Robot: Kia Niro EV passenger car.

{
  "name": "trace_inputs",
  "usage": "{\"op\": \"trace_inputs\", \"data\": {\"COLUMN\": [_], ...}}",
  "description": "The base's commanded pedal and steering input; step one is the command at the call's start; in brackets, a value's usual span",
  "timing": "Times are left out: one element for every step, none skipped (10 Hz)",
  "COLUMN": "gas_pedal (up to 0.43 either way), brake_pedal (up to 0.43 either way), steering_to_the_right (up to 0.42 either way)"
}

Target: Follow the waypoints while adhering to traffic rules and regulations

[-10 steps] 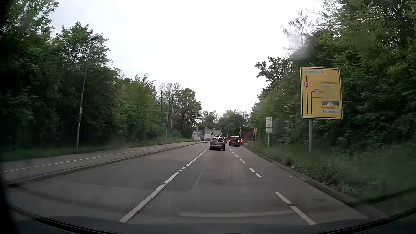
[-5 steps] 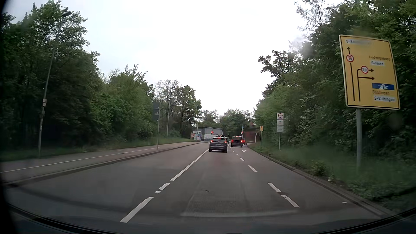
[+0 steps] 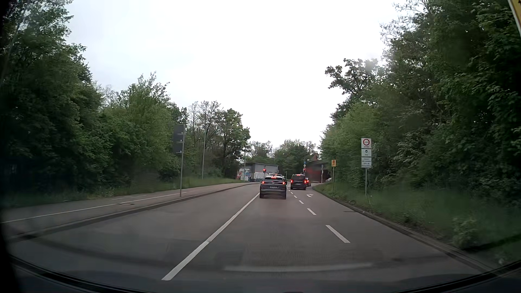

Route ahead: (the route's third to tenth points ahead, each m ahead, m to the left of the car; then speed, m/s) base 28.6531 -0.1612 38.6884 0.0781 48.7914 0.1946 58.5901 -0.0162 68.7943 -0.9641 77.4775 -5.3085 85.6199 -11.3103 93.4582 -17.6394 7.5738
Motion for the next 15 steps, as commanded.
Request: {"op": "trace_inputs", "data": {"gas_pedal": [0.000, 0.000, 0.000, 0.000, 0.000, 0.000, 0.000, 0.000, 0.000, 0.000, 0.000, 0.000, 0.000, 0.000, 0.000], "brake_pedal": [0.201, 0.201, 0.201, 0.195, 0.195, 0.195, 0.195, 0.183, 0.165, 0.159, 0.152, 0.152, 0.152, 0.152, 0.146], "steering_to_the_right": [0.014, 0.010, 0.002, 0.000, 0.005, 0.014, 0.017, 0.012, 0.003, 0.001, 0.002, 0.002, 0.001, 0.001, 0.001]}}
